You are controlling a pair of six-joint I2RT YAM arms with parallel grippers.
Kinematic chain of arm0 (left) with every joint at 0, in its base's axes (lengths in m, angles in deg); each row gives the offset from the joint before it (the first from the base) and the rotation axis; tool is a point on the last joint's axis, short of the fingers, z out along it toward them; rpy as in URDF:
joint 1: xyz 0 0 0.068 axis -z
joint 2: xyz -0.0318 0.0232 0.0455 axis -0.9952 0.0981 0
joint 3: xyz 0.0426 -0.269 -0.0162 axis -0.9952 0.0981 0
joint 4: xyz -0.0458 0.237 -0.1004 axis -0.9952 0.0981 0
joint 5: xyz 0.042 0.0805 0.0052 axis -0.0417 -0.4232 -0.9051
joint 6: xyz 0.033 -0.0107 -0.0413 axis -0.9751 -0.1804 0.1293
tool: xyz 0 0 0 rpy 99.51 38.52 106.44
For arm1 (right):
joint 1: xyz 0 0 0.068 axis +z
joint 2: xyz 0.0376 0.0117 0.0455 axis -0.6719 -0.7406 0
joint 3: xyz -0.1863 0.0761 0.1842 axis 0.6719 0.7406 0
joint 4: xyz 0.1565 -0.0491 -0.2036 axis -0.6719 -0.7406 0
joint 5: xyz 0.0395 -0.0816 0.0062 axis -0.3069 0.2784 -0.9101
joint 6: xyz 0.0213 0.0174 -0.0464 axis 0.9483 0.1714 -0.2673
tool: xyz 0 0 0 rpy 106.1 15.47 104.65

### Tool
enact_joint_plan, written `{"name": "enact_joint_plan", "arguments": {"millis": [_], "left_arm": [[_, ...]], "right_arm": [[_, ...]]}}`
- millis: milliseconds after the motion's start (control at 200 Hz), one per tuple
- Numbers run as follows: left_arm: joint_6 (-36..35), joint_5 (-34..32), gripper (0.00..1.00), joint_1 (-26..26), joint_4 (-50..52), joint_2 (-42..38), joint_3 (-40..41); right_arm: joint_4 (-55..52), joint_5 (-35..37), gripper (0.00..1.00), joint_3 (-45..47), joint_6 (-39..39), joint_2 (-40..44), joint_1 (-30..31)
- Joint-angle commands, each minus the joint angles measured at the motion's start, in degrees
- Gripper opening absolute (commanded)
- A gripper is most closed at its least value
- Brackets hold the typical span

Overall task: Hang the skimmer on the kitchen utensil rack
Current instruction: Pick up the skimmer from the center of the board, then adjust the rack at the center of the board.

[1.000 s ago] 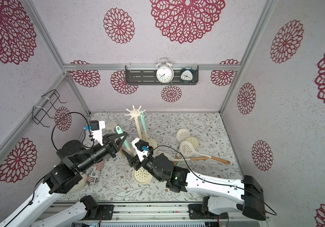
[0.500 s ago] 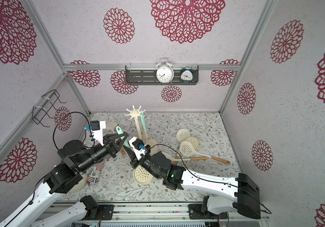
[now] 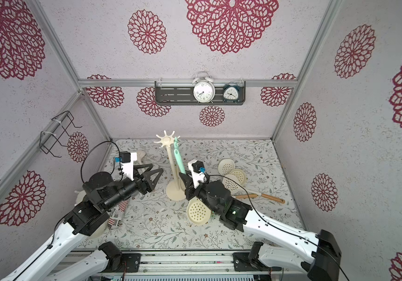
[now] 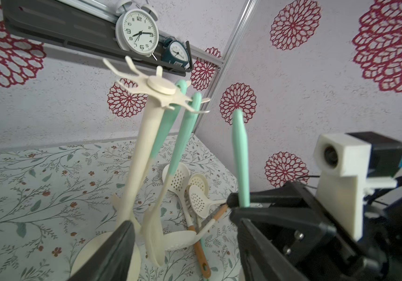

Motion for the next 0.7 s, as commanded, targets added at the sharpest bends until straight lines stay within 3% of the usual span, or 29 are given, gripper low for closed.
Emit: {"name": "enact_joint_plan", "arguments": {"millis": [0, 100, 220, 430, 695], "left_arm": [[-2.3, 8.6, 0.68, -4.8, -7.1, 2.7, 2.8], [-3.4, 17.7, 0.66, -8.9, -13.3, 7.8, 3.6], [-3.5, 24.8, 0.61, -10.9, -21.9, 12.9, 4.3], [-0.3, 32.2, 0.58, -13.8, -37.3, 19.8, 6.6], [-2.6, 36.1, 0.59, -17.1, -38.5, 26.2, 4.7]], "right_arm": [[-9.0, -7.7, 0.00, -0.4, 9.0, 6.2, -8.1], [-14.1, -12.8, 0.00, -1.3, 9.5, 8.8, -14.1], [-16.8, -14.6, 0.00, -2.3, 9.3, 10.3, -16.2], [-15.9, -16.8, 0.00, -0.8, 9.4, 12.2, -16.4], [-15.3, -17.6, 0.00, -0.2, 9.7, 12.7, -16.5]]}}
